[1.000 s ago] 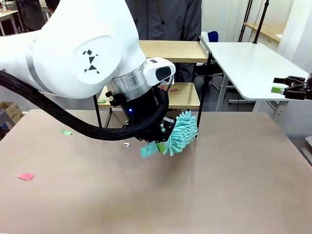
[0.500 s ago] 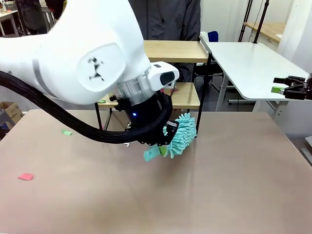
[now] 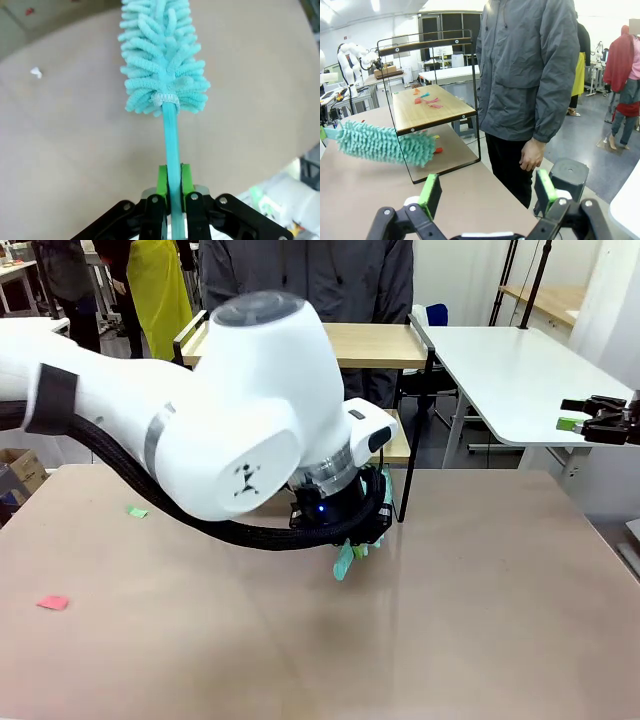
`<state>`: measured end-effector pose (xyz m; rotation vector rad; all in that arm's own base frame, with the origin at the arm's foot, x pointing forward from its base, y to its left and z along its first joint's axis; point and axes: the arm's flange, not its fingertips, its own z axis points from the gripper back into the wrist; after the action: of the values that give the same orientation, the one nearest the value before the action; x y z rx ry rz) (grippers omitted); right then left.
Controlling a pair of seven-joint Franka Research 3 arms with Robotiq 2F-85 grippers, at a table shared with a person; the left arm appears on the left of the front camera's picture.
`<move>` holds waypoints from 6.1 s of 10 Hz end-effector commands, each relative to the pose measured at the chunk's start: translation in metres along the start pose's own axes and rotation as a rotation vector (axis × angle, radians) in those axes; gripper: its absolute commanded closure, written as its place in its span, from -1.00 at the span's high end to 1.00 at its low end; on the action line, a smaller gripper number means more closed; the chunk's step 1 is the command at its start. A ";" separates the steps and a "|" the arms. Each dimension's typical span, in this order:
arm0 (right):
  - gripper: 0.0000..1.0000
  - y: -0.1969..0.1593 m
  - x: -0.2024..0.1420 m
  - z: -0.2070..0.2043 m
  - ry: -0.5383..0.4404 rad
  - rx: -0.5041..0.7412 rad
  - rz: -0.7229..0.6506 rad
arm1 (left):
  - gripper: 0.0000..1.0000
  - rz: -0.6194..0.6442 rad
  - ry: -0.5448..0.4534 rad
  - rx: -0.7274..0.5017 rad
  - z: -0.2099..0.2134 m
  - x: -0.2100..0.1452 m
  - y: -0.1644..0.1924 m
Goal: Clean the shelf.
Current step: Clean the specific section of the Shelf indicated by the human with the Duster.
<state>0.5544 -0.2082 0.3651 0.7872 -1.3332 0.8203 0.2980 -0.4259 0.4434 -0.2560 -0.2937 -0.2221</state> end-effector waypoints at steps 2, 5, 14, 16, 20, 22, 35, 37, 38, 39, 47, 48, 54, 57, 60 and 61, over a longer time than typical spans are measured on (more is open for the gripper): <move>1.00 0.001 0.006 -0.002 0.004 -0.010 -0.012 | -0.74 0.024 -0.106 0.034 -0.050 0.014 -0.010; 1.00 0.001 0.006 -0.002 0.004 -0.010 -0.012 | -0.74 0.031 -0.130 -0.012 -0.076 0.023 -0.016; 1.00 0.001 0.006 -0.002 0.004 -0.010 -0.012 | -0.74 0.110 -0.109 0.012 -0.101 0.015 -0.012; 1.00 0.001 0.006 -0.002 0.004 -0.010 -0.012 | -0.74 0.116 -0.077 0.045 -0.107 0.012 0.009; 1.00 0.001 0.006 -0.002 0.004 -0.010 -0.012 | -0.74 0.166 -0.024 0.142 -0.091 -0.003 0.072; 1.00 0.001 0.006 -0.002 0.004 -0.010 -0.012 | -0.74 0.200 -0.002 0.191 -0.079 -0.013 0.110; 1.00 0.001 0.006 -0.002 0.004 -0.010 -0.012 | -0.74 0.200 -0.083 0.231 0.006 0.001 0.194; 1.00 0.001 0.006 -0.002 0.004 -0.010 -0.012 | -0.74 0.096 -0.100 0.094 0.030 -0.004 0.194; 1.00 0.001 0.006 -0.002 0.004 -0.010 -0.012 | -0.74 0.015 -0.075 0.034 0.039 -0.008 0.192; 1.00 0.001 0.006 -0.002 0.004 -0.010 -0.012 | -0.74 -0.077 -0.010 -0.004 0.046 -0.012 0.193; 1.00 0.001 0.006 -0.002 0.004 -0.010 -0.012 | -0.74 -0.585 0.404 -0.183 0.158 -0.069 0.239; 1.00 0.001 0.006 -0.002 0.004 -0.010 -0.012 | -0.74 -0.653 0.506 -0.111 0.175 -0.078 0.243; 1.00 0.001 0.006 -0.002 0.004 -0.010 -0.012 | -0.74 -0.722 0.578 -0.025 0.208 -0.090 0.265; 1.00 0.001 0.006 -0.002 0.004 -0.010 -0.012 | -0.74 -0.722 0.578 -0.025 0.208 -0.090 0.265; 1.00 0.001 0.006 -0.002 0.004 -0.010 -0.012 | -0.74 -0.722 0.578 -0.025 0.208 -0.090 0.265; 1.00 0.001 0.006 -0.002 0.004 -0.010 -0.012 | -0.74 -0.722 0.578 -0.025 0.208 -0.090 0.265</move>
<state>0.5544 -0.2083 0.3652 0.7870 -1.3334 0.8200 0.2293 -0.1012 0.5488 -0.0870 0.2056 -1.0046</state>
